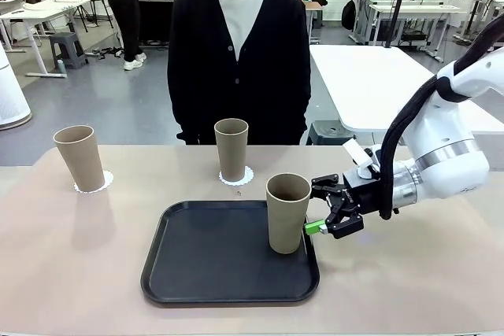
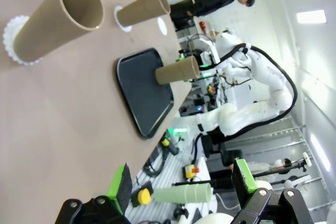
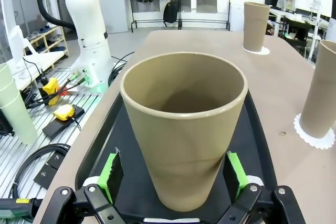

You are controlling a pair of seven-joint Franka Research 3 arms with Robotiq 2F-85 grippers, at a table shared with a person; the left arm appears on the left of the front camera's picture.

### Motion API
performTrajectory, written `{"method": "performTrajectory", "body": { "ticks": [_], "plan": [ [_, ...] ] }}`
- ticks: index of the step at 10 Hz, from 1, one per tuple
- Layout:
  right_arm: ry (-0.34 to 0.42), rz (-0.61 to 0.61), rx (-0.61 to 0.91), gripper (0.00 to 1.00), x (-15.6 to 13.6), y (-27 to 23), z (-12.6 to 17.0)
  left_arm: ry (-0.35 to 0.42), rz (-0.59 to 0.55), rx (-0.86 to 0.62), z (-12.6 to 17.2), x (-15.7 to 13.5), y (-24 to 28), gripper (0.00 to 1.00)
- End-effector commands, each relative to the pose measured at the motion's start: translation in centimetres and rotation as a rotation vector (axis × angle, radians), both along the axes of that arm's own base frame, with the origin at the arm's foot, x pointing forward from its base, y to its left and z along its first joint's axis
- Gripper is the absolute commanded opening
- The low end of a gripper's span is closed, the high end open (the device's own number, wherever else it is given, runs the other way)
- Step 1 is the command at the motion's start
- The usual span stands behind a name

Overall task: Place coasters on the table and set cups on them.
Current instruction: Take one Reusable plastic cup from the Flat Tray and place it on a coaster set by the human.

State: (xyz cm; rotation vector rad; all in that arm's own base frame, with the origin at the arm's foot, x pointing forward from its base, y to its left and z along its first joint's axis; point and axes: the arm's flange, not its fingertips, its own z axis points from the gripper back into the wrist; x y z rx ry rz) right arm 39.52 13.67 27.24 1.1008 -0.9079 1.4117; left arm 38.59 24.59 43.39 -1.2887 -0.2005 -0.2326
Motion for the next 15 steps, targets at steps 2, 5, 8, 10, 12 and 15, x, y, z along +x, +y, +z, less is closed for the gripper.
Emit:
{"method": "performTrajectory", "body": {
  "ticks": [2,5,8,10,12,15],
  "plan": [
    [0.004,-0.025,0.047,1.00,1.0,0.5,-1.3,-0.005,0.006,-0.002,0.2,-0.2,0.0,1.00],
    [0.017,-0.017,0.051,1.00,1.4,0.9,-2.3,-0.005,0.006,-0.002,0.2,-0.2,0.0,1.00],
    [0.035,-0.005,0.054,1.00,1.8,1.5,-3.6,-0.005,0.006,-0.002,0.2,-0.2,0.0,1.00],
    [0.048,0.013,0.055,1.00,1.7,2.2,-4.3,-0.005,0.006,-0.002,0.2,-0.2,0.0,1.00],
    [0.049,0.026,0.051,1.00,1.6,3.1,-4.9,-0.005,0.006,-0.002,0.2,-0.2,0.0,1.00],
    [0.074,0.037,0.081,1.00,1.9,3.8,-5.3,-0.005,0.006,-0.002,0.2,-0.2,0.0,1.00]
  ]
}}
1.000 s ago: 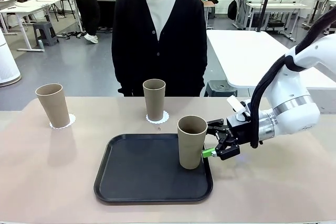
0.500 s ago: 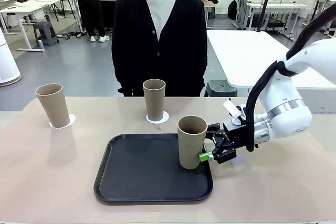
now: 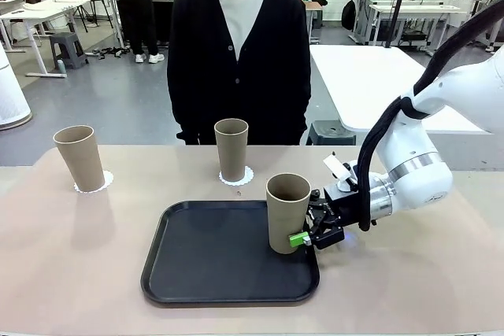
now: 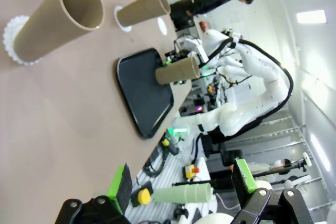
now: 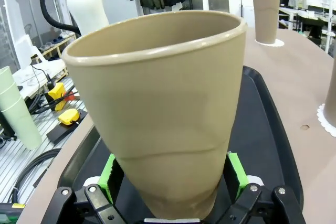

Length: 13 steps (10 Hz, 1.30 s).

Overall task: Place coasters on the table and set cups on them.
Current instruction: Take one Reusable plastic cup from the Flat Tray and place it on a coaster set by the human.

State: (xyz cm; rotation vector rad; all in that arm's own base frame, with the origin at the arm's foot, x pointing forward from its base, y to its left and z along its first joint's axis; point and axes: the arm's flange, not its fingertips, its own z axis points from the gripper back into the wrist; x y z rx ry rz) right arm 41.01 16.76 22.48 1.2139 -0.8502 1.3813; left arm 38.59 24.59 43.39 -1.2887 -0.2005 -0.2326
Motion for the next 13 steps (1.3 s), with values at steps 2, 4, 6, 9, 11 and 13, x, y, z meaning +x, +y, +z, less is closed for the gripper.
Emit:
{"method": "performTrajectory", "body": {
  "ticks": [2,4,6,9,11,13],
  "plan": [
    [-0.001,-0.014,0.076,0.42,0.6,0.5,-0.4,-0.005,0.006,-0.002,0.2,-0.2,0.0,1.00],
    [-0.003,-0.020,0.089,0.00,0.7,0.1,0.0,-0.005,0.006,-0.002,0.2,-0.2,0.0,1.00],
    [0.009,-0.063,0.083,0.26,-0.2,-0.3,1.8,-0.005,0.006,-0.002,0.2,-0.2,0.0,1.00],
    [-0.052,-0.110,0.057,0.26,-1.7,-0.9,9.4,-0.005,0.006,-0.002,0.2,-0.2,0.0,1.00],
    [-0.104,-0.107,0.048,0.26,-3.8,-0.6,15.7,-0.005,0.006,-0.002,0.2,-0.2,0.0,1.00],
    [-0.087,-0.100,0.038,0.26,-5.2,0.1,19.5,-0.005,0.006,-0.002,0.2,-0.2,0.0,1.00]
  ]
}}
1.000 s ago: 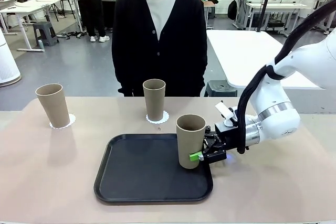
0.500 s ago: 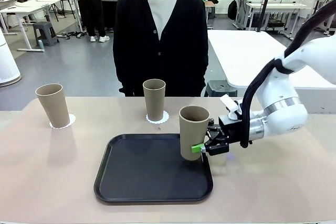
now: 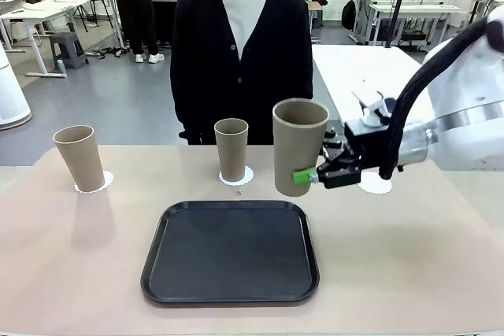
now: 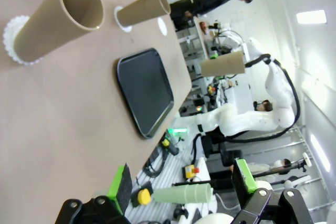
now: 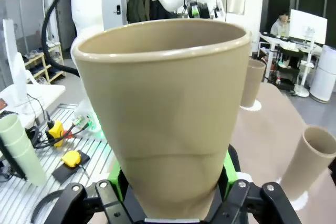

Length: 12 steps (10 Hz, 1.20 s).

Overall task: Place coasters on the table and set cups on them.
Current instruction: Take one Reusable plastic cup from the Flat Tray and place it on a coaster set by the human.

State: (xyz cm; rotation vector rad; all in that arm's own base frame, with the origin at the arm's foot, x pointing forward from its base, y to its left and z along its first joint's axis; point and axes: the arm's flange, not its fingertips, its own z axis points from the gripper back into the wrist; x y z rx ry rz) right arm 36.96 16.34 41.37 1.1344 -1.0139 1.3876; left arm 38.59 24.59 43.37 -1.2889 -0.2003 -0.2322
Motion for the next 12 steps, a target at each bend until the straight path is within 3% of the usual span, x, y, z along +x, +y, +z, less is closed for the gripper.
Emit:
{"method": "performTrajectory", "body": {
  "ticks": [1,2,3,12],
  "plan": [
    [0.048,-0.025,-0.015,0.26,-1.57,0.50,1.44,-0.005,0.006,-0.002,0.19,-0.19,0.02,1.00],
    [0.058,-0.035,-0.020,0.26,-1.57,0.39,1.60,-0.005,0.006,-0.002,0.19,-0.19,0.02,1.00],
    [0.009,-0.002,-0.008,0.26,-0.86,0.32,1.74,-0.005,0.006,-0.002,0.19,-0.19,0.02,1.00],
    [0.009,-0.002,-0.008,0.26,-0.86,0.32,1.74,-0.005,0.006,-0.002,0.19,-0.19,0.02,1.00]
  ]
}}
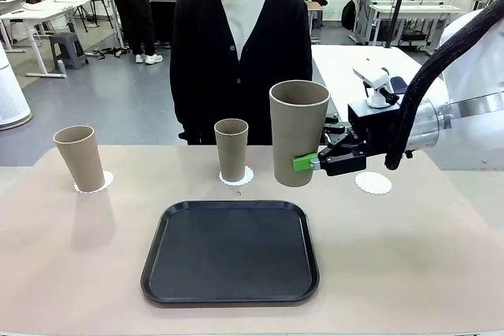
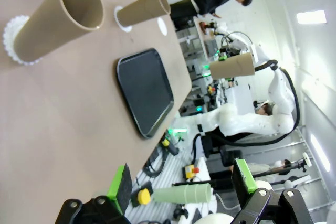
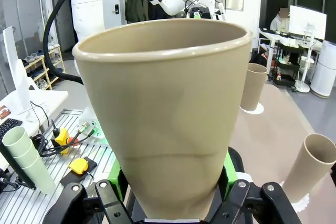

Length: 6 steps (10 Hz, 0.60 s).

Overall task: Place coasters on the table and set cups on them.
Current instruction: Take one Reusable plastic cup from the Flat Tray and place it on a coaster set by the human.

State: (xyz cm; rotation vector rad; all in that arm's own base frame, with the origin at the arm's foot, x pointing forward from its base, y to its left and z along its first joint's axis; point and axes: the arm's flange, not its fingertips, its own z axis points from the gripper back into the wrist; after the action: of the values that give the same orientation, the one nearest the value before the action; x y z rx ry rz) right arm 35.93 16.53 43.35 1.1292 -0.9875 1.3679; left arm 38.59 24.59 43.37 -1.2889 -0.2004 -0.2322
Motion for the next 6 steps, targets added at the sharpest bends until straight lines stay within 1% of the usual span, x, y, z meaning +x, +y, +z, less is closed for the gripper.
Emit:
{"method": "performTrajectory", "body": {
  "ticks": [1,6],
  "plan": [
    [-0.016,0.009,0.009,0.26,0.17,0.13,-0.24,-0.005,0.006,-0.002,0.19,-0.19,0.02,1.00],
    [-0.016,0.009,0.009,0.26,0.17,0.13,-0.24,-0.005,0.006,-0.002,0.19,-0.19,0.02,1.00]
  ]
}}
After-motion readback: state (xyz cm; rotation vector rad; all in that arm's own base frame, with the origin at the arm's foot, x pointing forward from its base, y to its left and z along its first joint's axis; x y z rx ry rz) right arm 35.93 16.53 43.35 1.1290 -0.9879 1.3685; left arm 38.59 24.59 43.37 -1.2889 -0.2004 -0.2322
